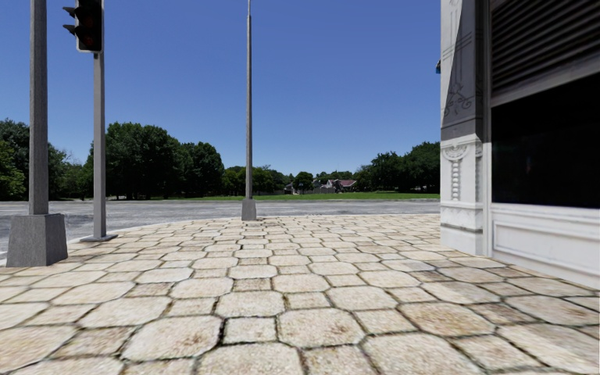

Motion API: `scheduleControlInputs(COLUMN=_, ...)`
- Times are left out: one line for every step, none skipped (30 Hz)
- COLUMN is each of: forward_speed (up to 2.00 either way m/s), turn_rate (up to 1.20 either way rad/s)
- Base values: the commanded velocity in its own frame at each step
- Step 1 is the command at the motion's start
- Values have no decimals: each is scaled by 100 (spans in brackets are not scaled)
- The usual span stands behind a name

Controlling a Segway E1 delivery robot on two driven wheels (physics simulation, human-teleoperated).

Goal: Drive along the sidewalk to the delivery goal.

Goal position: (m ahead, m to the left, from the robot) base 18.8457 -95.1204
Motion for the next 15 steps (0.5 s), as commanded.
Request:
scheduleControlInputs(forward_speed=0, turn_rate=0)
scheduleControlInputs(forward_speed=0, turn_rate=0)
scheduleControlInputs(forward_speed=0, turn_rate=0)
scheduleControlInputs(forward_speed=0, turn_rate=0)
scheduleControlInputs(forward_speed=0, turn_rate=0)
scheduleControlInputs(forward_speed=0, turn_rate=0)
scheduleControlInputs(forward_speed=0, turn_rate=0)
scheduleControlInputs(forward_speed=0, turn_rate=0)
scheduleControlInputs(forward_speed=0, turn_rate=0)
scheduleControlInputs(forward_speed=0, turn_rate=0)
scheduleControlInputs(forward_speed=0, turn_rate=0)
scheduleControlInputs(forward_speed=0, turn_rate=0)
scheduleControlInputs(forward_speed=0, turn_rate=0)
scheduleControlInputs(forward_speed=0, turn_rate=0)
scheduleControlInputs(forward_speed=0, turn_rate=0)
